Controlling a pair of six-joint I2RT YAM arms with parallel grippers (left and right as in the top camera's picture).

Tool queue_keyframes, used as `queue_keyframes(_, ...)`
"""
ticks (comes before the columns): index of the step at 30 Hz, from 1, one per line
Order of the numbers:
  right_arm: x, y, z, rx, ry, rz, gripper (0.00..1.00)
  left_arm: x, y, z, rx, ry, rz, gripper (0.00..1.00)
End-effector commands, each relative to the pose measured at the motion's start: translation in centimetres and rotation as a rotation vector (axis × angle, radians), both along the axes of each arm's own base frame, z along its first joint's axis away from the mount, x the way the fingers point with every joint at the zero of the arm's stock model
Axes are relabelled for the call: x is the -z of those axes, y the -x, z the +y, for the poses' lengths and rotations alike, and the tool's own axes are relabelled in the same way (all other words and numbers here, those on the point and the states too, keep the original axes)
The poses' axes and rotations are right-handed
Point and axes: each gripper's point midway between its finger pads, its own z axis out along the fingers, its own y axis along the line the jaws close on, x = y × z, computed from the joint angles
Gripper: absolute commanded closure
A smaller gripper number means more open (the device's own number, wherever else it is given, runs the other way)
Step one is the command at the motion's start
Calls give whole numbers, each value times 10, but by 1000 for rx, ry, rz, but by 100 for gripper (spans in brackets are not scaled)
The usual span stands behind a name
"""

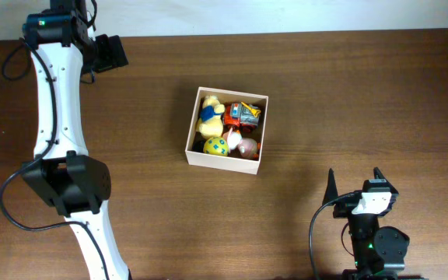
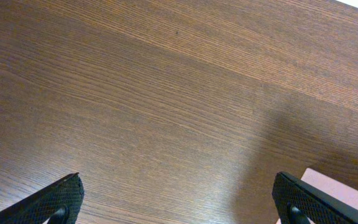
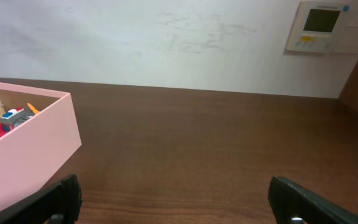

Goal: Pack container

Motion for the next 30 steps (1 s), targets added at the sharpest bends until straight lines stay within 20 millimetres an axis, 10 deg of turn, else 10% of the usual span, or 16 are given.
queue_keyframes(1,1,0,1,-7,-1,-4,1,-3,-2,2,-12,-4,-11,1)
queue_keyframes(22,1,0,1,-8,-1,-4,1,-3,-2,2,-13,-4,-10,1)
queue_keyframes(30,1,0,1,-7,-1,-4,1,-19,1,32,-77,-64,-48,1)
